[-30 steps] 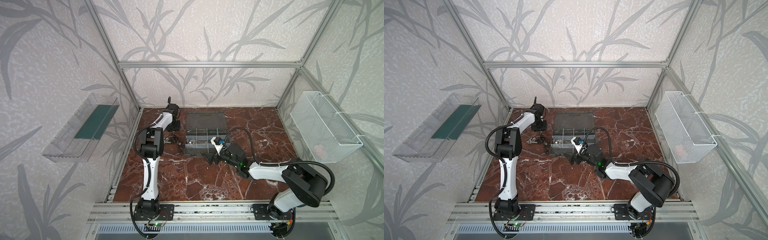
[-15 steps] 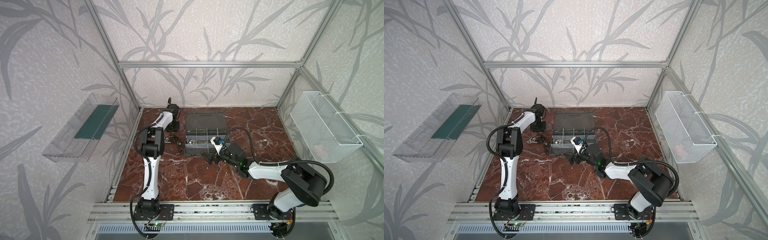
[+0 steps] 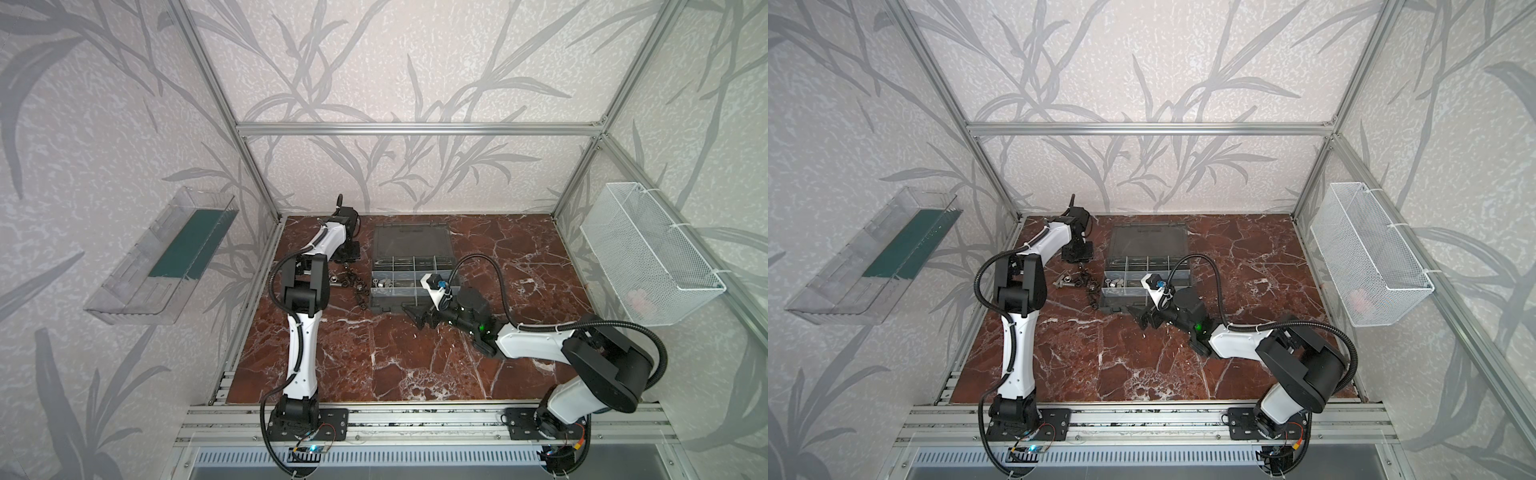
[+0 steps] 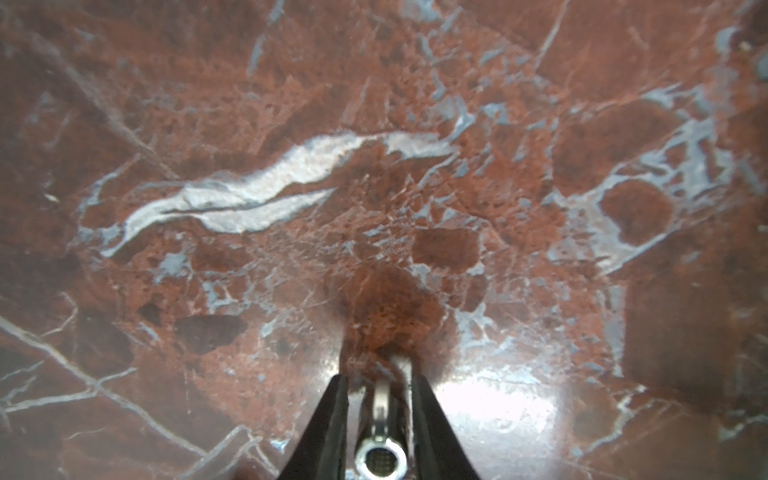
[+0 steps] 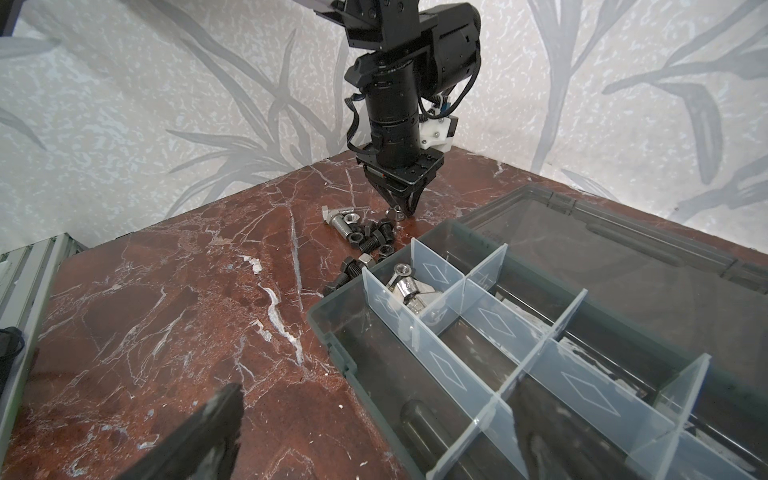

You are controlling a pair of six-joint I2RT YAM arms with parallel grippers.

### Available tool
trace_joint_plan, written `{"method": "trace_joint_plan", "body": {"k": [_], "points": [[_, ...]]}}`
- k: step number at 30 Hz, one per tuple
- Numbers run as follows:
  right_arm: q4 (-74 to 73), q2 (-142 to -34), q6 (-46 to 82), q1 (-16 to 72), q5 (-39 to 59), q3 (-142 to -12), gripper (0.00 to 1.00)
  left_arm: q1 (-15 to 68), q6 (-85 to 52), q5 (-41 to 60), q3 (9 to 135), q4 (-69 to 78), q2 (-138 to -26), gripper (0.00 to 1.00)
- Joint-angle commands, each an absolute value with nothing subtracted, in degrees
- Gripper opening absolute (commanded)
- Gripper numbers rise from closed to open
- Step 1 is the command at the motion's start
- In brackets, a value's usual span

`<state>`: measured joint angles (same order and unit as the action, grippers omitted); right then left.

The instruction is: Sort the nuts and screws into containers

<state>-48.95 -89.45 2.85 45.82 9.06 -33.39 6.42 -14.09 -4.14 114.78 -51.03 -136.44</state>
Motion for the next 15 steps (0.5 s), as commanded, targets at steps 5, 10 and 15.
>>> {"method": "trace_joint_plan", "body": {"k": [5, 10, 15], "points": [[-49.7, -89.6, 2.1, 46.4, 9.1, -35.1, 0.99, 6.2, -14.2, -3.2, 116.6, -55.0, -139.2, 0.21], [-49.7, -89.5, 2.0, 46.4, 9.1, -35.1, 0.99, 6.3, -13.7, -4.4, 117.1, -56.8, -138.2, 0.22], [-49.7, -89.6, 2.0, 46.4, 9.2, -35.1, 0.99, 6.5, -13.3, -4.2, 117.0, -58.0, -137.8, 0.23]]}}
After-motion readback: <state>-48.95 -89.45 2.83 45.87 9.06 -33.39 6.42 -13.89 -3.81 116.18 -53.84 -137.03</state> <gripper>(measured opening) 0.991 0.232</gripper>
